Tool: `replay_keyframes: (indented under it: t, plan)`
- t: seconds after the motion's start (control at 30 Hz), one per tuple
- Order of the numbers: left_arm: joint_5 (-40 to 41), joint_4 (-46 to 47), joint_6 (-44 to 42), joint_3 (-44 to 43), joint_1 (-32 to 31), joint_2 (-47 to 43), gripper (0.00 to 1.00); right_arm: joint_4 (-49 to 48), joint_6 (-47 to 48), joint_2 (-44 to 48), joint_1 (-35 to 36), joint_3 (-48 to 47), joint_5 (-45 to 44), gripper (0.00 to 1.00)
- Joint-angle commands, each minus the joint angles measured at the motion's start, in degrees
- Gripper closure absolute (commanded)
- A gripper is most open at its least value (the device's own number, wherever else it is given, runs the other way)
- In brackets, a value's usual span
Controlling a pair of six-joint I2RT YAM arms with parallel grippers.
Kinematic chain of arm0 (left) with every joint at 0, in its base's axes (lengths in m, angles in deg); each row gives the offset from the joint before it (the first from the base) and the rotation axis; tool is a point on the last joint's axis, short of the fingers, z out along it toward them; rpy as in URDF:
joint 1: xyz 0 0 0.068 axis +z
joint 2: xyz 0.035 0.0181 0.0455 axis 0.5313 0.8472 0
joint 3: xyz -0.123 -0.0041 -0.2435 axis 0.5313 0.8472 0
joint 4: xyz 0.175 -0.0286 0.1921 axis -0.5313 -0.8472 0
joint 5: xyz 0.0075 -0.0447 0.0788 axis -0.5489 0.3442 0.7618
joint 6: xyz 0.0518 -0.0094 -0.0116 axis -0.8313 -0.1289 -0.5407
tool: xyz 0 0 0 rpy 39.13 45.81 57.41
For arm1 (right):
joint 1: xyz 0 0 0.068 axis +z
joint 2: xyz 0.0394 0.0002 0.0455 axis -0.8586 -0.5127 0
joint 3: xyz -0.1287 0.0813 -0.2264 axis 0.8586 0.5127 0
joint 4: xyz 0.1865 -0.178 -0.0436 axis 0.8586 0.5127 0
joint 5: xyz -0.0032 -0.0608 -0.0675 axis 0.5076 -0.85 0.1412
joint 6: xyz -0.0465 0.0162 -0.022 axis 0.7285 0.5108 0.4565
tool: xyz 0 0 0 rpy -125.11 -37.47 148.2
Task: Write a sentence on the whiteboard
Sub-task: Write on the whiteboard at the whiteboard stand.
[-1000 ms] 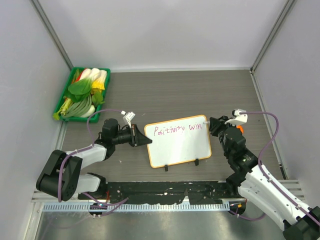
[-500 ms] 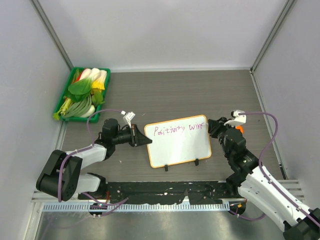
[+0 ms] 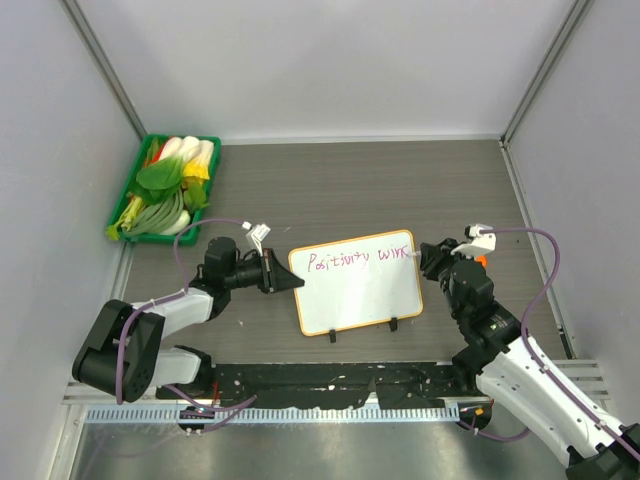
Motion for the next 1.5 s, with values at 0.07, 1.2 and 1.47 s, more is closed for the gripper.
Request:
replay_keyframes:
  t: [0.07,1.2,1.47]
  plan:
    - [5.54,-3.92,-4.05,-0.05,-0.01,0.97,1.0,2.41,0.23,0.49,-0.05,-0.24,-0.51,0.99]
    - [5.63,-3.83,-4.14,0.13,-0.01,0.71,1.0,0.04,-1.35,10.25,-0.13,-2.87,5.38,0.99]
    - [5.54,-3.74,-4.13,0.13,-0.09,0.71,1.0,-1.89,-1.88,8.84,-0.13,-2.0,6.79,0.99]
